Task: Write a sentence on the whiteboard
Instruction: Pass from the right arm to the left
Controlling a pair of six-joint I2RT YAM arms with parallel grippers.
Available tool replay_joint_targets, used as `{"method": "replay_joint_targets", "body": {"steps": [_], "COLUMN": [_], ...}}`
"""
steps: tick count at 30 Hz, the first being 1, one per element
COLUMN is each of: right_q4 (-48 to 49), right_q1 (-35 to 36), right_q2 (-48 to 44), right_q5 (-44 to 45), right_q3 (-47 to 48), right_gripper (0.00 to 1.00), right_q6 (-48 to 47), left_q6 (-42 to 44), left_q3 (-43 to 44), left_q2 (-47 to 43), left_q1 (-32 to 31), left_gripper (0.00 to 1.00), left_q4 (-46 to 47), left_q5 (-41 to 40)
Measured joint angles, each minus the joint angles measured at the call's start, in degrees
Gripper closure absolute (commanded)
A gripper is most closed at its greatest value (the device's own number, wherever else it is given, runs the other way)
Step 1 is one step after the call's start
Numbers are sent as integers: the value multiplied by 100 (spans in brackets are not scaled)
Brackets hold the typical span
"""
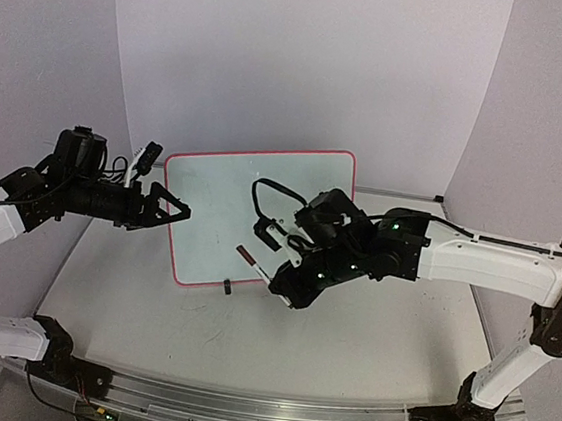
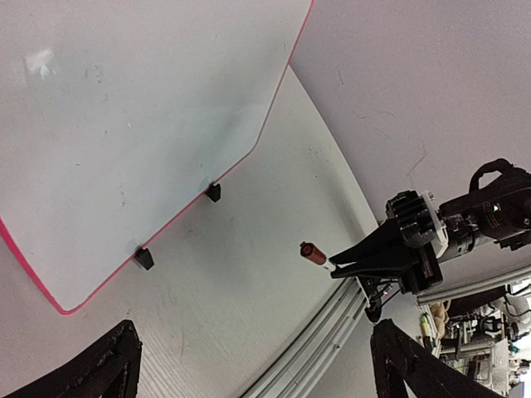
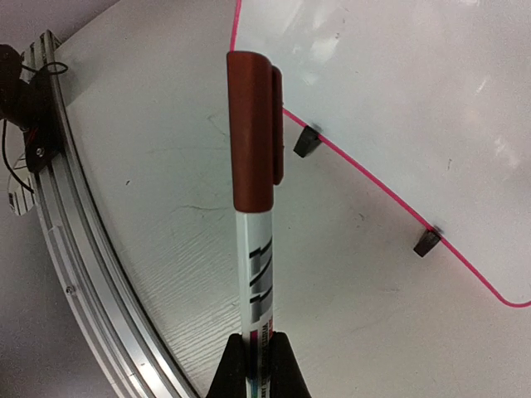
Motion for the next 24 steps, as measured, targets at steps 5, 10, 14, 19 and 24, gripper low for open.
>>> {"method": "replay_joint_targets", "body": {"steps": [5, 10, 14, 19, 24], "right_q4": [-7, 1, -1, 1, 1], "right_q1": [164, 230, 264, 313, 370], "right_q2": [203, 280, 293, 293, 294], "right_q5": [-133, -186, -199, -242, -280], "right_q3": [264, 388, 409, 411, 411], "right_gripper": [100, 100, 100, 100, 100], "right_q6": [-125, -203, -237, -287, -322], "left_q6": [-188, -333, -400, -491, -574], "left_q3": [-78, -141, -149, -166, -187], "left_q2": [415, 823, 1026, 1163, 1183], "left_q1": [-678, -1261, -1446, -1452, -1452], "left_gripper": [24, 36, 45, 56, 66], "left_q4": [308, 562, 721, 930, 1136], "left_q5": [35, 13, 17, 23, 33]}}
